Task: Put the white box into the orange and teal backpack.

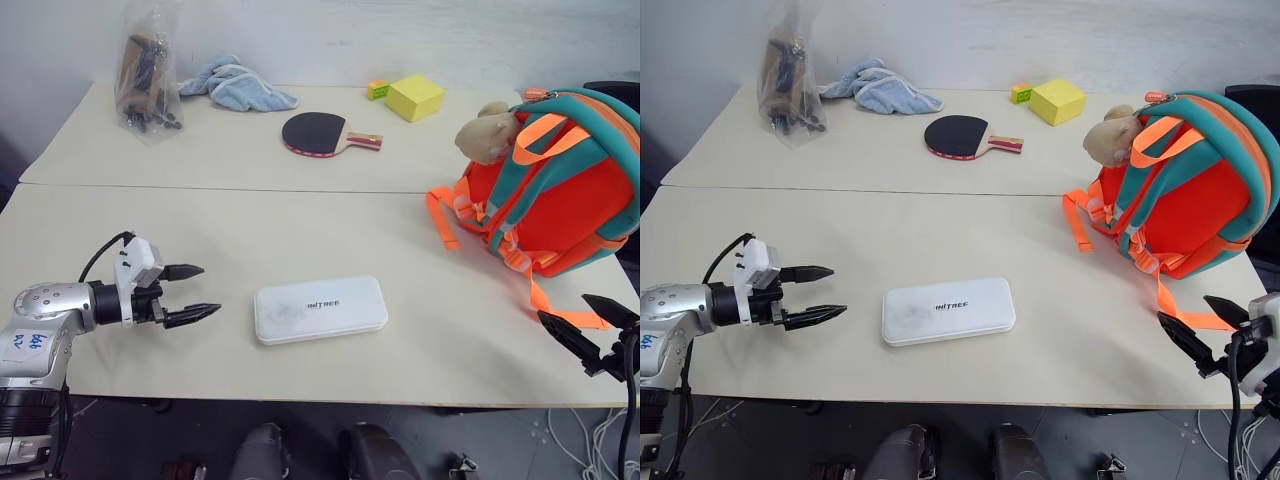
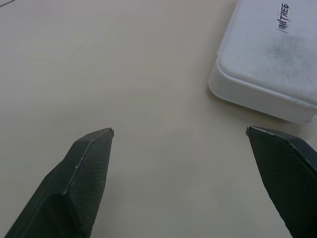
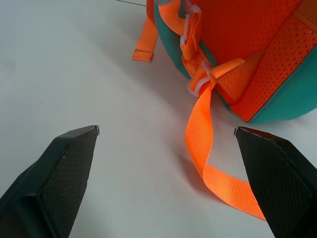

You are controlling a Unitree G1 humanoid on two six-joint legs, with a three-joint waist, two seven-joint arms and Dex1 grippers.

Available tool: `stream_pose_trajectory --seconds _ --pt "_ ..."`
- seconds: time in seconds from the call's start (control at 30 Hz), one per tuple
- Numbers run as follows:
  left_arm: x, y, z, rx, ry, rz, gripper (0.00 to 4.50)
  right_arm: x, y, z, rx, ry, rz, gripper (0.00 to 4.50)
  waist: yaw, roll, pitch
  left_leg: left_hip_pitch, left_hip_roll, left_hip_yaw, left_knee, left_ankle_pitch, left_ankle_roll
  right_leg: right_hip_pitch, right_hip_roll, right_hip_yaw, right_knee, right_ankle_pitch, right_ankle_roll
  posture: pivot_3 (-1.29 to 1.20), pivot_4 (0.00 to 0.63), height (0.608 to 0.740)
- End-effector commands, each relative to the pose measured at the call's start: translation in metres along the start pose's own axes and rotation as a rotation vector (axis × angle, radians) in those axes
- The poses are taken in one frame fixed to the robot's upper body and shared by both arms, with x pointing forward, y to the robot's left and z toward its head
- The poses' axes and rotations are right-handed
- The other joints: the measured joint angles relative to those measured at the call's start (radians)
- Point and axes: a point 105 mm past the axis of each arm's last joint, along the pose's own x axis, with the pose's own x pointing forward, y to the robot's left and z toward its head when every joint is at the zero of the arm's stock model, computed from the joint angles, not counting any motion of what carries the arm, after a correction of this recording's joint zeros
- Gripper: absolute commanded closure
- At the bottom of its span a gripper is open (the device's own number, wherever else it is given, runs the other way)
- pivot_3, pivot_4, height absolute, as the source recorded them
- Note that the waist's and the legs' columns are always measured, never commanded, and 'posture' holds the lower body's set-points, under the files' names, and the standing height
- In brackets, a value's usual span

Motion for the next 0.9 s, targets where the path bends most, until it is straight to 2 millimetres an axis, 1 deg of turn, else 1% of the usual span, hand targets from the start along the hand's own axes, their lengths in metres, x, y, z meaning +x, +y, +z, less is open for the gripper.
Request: stream_pose_trajectory --seconds 0.03,0.17,0.33,0.5,0.6,0.73,0.8,0.87,0.9 --pt "-0.006 0.0 0.01 0.045 -0.011 -0.003 0.0 -0.001 0.0 0.007 -0.03 -0.015 -0.003 0.02 0.0 0.0 0.0 0.0 0.0 0.0 0.0 0.0 0.0 0.0 0.0 0.0 0.0 0.0 0.0 0.0 0.15 0.74" --pt "-0.004 0.007 0.009 0.0 0.004 0.034 0.0 0.0 0.0 0.005 -0.041 0.0 -0.006 0.02 0.001 0.0 0.0 0.0 0.0 0.0 0.0 0.0 0.0 0.0 0.0 0.0 0.0 0.0 0.0 0.0 0.15 0.74" --pt "-0.005 0.008 0.01 0.0 -0.014 0.036 0.0 -0.001 -0.001 0.004 -0.039 0.001 -0.012 0.02 -0.001 0.0 0.0 0.0 0.0 0.0 0.0 0.0 0.0 0.0 0.0 0.0 0.001 0.0 0.0 0.0 0.15 0.74" --pt "-0.007 0.004 0.007 -0.008 -0.004 0.028 0.0 -0.002 -0.001 0.004 -0.041 0.007 -0.007 0.02 -0.001 0.0 0.0 0.0 0.0 0.0 0.0 0.0 0.0 0.0 0.0 0.0 0.001 0.0 0.0 0.0 0.15 0.74" --pt "-0.006 -0.001 0.01 -0.014 -0.007 0.01 0.0 -0.001 0.0 0.005 -0.047 0.015 0.009 0.02 -0.001 0.0 0.0 0.0 0.0 0.0 0.0 0.0 0.0 0.0 0.0 0.0 0.001 0.0 0.0 0.0 0.15 0.74" --pt "-0.006 -0.003 0.012 -0.021 -0.01 0.008 0.0 0.001 0.0 0.006 -0.051 0.014 0.018 0.02 0.0 0.0 0.0 0.0 0.0 0.0 0.001 0.0 0.0 0.0 0.0 0.0 0.002 0.0 0.0 0.0 0.15 0.74" --pt "-0.006 -0.006 0.013 -0.029 -0.012 -0.006 0.0 0.003 0.002 0.01 -0.048 0.005 0.04 0.02 -0.001 0.0 0.0 0.0 0.0 0.0 0.001 0.0 0.0 0.0 0.0 0.0 0.002 0.0 0.0 0.0 0.15 0.74" --pt "-0.005 -0.012 0.012 -0.031 -0.007 -0.036 0.0 0.006 0.009 0.014 -0.052 -0.003 0.083 0.4 -0.006 0.0 0.0 0.0 0.0 0.0 0.002 0.0 0.0 0.0 0.0 0.0 0.003 0.0 0.0 0.0 0.15 0.74" --pt "-0.004 -0.015 0.011 -0.03 -0.004 -0.051 0.38 0.008 0.013 0.015 -0.057 -0.005 0.103 0.59 -0.008 0.0 0.0 0.0 0.0 0.0 0.002 0.0 0.0 0.0 0.0 0.0 0.003 0.0 0.0 0.0 0.15 0.74"
